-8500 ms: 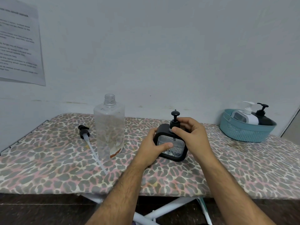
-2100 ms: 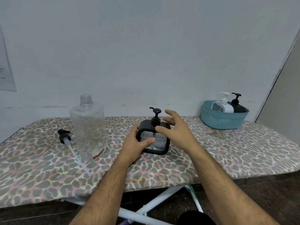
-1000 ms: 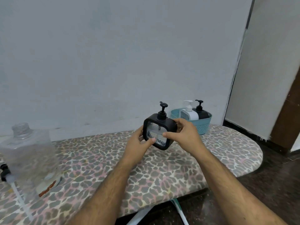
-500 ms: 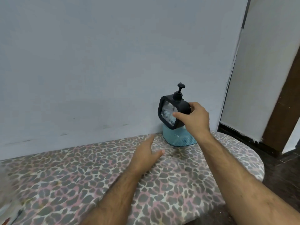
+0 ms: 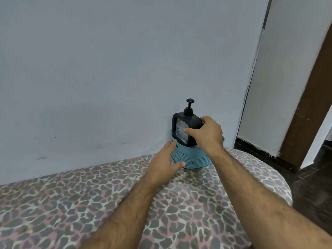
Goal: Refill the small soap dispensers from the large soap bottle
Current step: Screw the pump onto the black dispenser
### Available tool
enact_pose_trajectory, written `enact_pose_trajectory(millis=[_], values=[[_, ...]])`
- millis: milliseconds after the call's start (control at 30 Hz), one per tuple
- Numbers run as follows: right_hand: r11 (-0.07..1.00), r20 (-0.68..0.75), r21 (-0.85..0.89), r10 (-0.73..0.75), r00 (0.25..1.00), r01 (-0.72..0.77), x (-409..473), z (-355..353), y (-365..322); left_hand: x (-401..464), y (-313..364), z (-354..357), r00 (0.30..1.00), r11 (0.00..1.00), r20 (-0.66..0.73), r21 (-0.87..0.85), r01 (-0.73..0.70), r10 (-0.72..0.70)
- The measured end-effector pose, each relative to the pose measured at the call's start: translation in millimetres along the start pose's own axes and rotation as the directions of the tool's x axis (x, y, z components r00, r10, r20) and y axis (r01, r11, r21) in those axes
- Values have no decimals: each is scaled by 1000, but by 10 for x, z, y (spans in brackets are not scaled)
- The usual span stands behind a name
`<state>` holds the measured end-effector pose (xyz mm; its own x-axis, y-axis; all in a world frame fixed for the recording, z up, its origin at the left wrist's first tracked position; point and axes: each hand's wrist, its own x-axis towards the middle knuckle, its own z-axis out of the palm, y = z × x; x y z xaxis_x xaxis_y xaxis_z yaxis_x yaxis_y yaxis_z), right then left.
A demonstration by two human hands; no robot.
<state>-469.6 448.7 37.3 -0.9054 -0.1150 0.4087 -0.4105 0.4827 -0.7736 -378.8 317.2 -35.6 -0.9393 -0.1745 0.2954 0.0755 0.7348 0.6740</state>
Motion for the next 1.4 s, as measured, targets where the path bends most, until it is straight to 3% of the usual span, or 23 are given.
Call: enact_pose_trajectory(millis=[767,1267,1400], values=[[942,107,-333,3,994,33,101,258,176,92,-112,178,1000,1000,12,-26,6,-5],[873,319,-464,6,948,150,182,129,180,74,-109,174,999,999,48,33,20,-22],[844,317,-505,-16,948,183,178,122,228,69,-102,175,999,999,46,30,26,-27]])
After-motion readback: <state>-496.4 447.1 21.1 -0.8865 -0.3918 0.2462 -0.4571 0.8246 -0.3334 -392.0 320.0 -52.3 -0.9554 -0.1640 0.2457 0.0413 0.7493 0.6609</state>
